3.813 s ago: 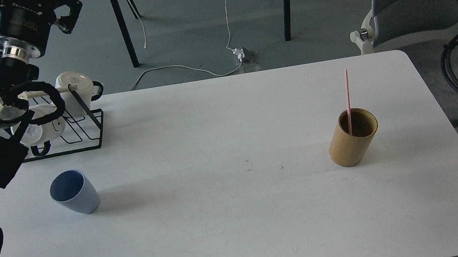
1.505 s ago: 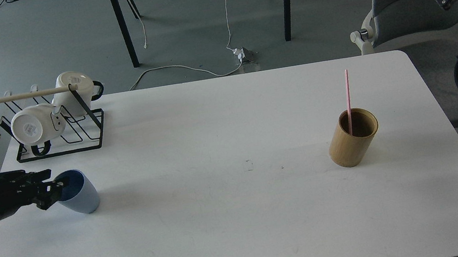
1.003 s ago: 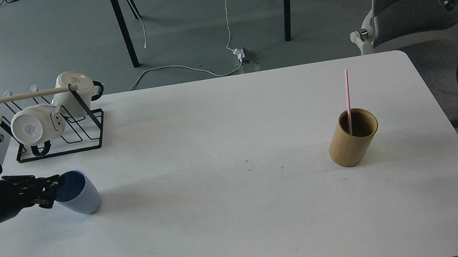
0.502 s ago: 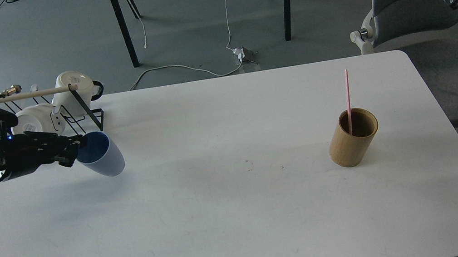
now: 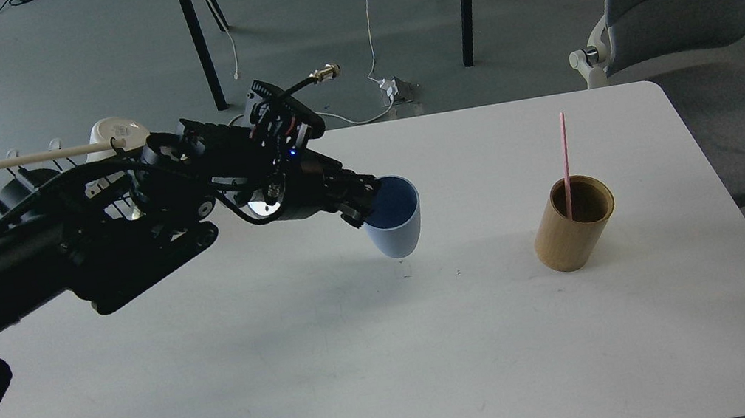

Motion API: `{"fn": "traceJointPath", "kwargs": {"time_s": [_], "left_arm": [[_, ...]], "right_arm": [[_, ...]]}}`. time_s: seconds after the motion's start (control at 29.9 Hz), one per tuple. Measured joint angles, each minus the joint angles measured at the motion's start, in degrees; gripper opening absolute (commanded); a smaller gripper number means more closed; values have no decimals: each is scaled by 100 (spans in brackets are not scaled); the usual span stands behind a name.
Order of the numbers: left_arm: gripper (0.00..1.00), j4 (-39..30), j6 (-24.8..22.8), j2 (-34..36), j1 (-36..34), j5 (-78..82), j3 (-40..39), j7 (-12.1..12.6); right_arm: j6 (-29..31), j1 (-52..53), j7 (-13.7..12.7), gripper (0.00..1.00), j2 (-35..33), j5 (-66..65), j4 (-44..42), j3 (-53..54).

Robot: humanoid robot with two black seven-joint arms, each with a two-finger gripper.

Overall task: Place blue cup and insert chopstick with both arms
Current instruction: 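Carry the blue cup toward the table center and set it down, then release the blue cup and lift the left gripper away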

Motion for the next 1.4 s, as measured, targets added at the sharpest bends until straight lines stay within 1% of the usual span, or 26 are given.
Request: {"fn": "traceJointPath", "kwargs": {"time_s": [0.13,0.23,0.4,0.43,0.47,0.5,0.54,0.57,0.6,0.7,0.77,0.84,0.94,1.04,1.1,1.2,1.3,1.4], "left_arm": [[4,231,0,-364,196,278,377,30],[5,388,0,-569,295,312,409,52],[8,541,0,-622,313,317,409,69],[11,559,0,-617,318,316,409,69],[16,570,0,-610,320,316,409,70],[25,574,0,-605,320,316,408,70],[37,575,0,-604,321,309,391,70],[45,575,0,-604,325,296,349,70],[49,575,0,-604,327,282,298,70],[53,542,0,-590,337,223,100,79],[57,513,0,-572,338,45,-70,133],[59,497,0,-511,344,-274,-240,206],[67,485,0,-281,352,-776,-440,277],[73,468,0,-61,355,-1162,-627,257],[75,464,0,121,362,-1470,-873,227],[90,468,1,382,457,-2352,-1430,213],[98,546,2,498,655,-3828,-2164,211],[99,805,4,495,837,-5706,-2878,210]], "right_arm": [[0,-1,0,100,-43,0,-30,2],[0,-1,0,100,-81,0,-30,3],[0,-8,0,100,-99,0,-30,2],[0,-9,0,100,-108,0,-30,1],[0,-9,0,100,-121,0,-30,1],[0,-9,0,100,-131,0,-28,0],[0,-9,0,100,-136,0,-24,0],[0,-9,0,100,-137,0,-22,-1],[0,-9,-1,100,-138,0,-21,-2],[0,-9,-8,100,-151,0,-20,-2],[0,-9,-17,100,-176,0,-15,-7],[0,-9,-23,100,-234,-22,8,-83],[-188,9,-26,100,-332,-189,41,-369],[-369,92,-27,100,-568,-476,131,-761],[-401,106,-27,99,-808,-730,288,-936],[-441,108,-21,97,-1189,-1312,800,-1086],[-606,84,-8,97,-1658,-2045,1590,-1179],[-881,76,-6,97,-1967,-2911,2243,-1355]]}}
